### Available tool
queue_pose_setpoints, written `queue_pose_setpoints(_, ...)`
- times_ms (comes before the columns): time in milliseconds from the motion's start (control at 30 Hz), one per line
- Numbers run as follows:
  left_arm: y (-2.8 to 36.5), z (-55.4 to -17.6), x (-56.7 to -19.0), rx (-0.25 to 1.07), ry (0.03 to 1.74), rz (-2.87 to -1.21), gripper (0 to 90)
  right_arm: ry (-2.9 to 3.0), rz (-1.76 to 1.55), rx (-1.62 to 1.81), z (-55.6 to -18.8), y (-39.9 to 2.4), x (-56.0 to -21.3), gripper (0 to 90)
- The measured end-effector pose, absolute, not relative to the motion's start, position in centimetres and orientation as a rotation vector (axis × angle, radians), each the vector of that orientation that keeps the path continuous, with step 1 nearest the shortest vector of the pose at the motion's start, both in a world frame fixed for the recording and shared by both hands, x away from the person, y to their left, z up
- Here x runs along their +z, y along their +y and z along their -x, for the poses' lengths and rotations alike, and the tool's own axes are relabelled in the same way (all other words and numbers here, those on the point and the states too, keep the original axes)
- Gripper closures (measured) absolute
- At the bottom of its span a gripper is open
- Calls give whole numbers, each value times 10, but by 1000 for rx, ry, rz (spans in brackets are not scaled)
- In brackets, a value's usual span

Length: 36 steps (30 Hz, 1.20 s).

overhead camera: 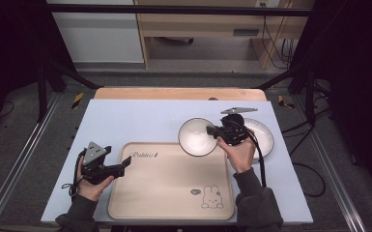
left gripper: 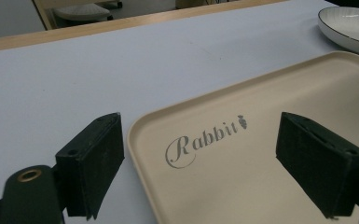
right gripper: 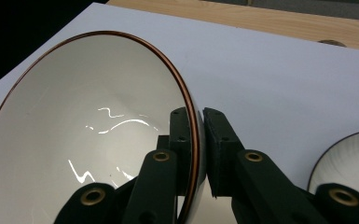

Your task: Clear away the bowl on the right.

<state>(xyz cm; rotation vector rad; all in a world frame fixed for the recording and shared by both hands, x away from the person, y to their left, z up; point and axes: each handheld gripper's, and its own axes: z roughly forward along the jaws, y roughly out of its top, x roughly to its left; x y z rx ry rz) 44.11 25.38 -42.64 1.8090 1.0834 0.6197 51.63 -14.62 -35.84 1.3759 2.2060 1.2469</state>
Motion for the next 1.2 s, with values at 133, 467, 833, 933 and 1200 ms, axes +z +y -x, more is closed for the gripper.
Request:
queue_pose_setpoints(133, 255, -440, -425, 623, 1081, -1803, 147, 2224, -1358, 1251, -516, -137, -360, 829)
queue_pose_setpoints(467, 254, -439, -424, 623, 1071, -1809, 145, 2273, -1347, 1251, -516, -117, -370, 829)
queue_pose_setpoints(833, 254, -439, -423, 625, 1063, -1804, 143, 2321, -1336, 1255, -516, -100, -382, 829)
queue_pose_setpoints(933, 255, -438, -422, 624, 1061, -1804, 143, 2334, -1341, 1253, -516, -97, -385, 829)
queue_pose_setpoints(1200, 254, -438, -422, 625, 1050, -1807, 143, 2371, -1356, 1229, -516, -91, -397, 828)
